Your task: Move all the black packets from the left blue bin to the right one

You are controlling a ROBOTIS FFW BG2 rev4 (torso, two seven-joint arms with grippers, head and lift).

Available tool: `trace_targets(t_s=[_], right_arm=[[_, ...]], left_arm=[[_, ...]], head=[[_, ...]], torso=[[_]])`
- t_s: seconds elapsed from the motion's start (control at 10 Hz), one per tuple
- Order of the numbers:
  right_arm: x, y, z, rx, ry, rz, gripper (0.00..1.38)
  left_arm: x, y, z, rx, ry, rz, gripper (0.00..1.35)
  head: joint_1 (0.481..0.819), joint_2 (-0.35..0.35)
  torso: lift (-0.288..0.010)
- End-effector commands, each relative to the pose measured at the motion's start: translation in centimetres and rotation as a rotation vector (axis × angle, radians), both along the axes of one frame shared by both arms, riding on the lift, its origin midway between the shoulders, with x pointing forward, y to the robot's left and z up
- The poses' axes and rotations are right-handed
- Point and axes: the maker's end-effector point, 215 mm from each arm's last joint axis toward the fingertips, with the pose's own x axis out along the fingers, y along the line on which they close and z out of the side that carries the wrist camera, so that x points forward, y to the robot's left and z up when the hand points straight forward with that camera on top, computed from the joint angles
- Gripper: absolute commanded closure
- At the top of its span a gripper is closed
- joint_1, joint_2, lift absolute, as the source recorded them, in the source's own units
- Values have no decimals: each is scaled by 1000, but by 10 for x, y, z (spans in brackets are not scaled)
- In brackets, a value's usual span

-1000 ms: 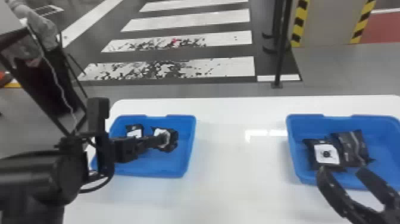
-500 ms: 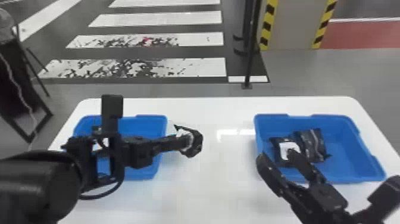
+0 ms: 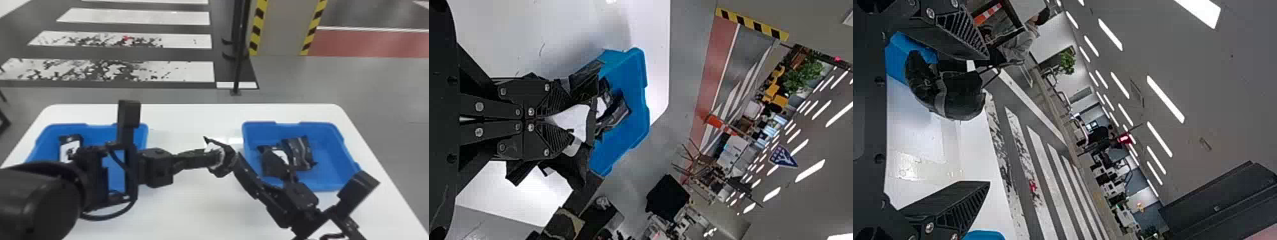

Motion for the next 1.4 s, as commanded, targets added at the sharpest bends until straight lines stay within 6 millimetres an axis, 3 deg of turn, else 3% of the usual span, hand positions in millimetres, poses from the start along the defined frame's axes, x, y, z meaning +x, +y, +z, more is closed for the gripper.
trace_targets(t_s=[0.0, 0.3, 0.4, 0.8, 1.1, 1.2, 1.3], right_arm=[[5, 1, 1, 1, -5, 2, 134], [10, 7, 2, 5, -11, 16, 168], [11, 11, 0, 7, -8, 21, 262], [15, 11, -8, 20, 7, 24, 1300], [12, 16, -12, 38, 24, 47, 1277], [13, 16, -10, 41, 20, 46, 1277], [18, 10, -7, 40, 12, 35, 1277]], left_arm=[[-11, -16, -2, -14, 18, -39, 1202], [-17, -30, -2, -25, 26, -73, 1202], [-19, -33, -3, -28, 30, -79, 1202], [-19, -36, 0, -40, 27, -83, 1202], [-17, -36, 4, -47, 15, -79, 1202], [-17, -33, 1, -52, 23, -67, 1088], [-19, -25, -5, -70, 46, -39, 581]], head=[[695, -69], [695, -102], [695, -103], [695, -105], [695, -103], [695, -102], [695, -99]], torso=[[-140], [-140], [-140], [-140], [-140], [-140], [-140]])
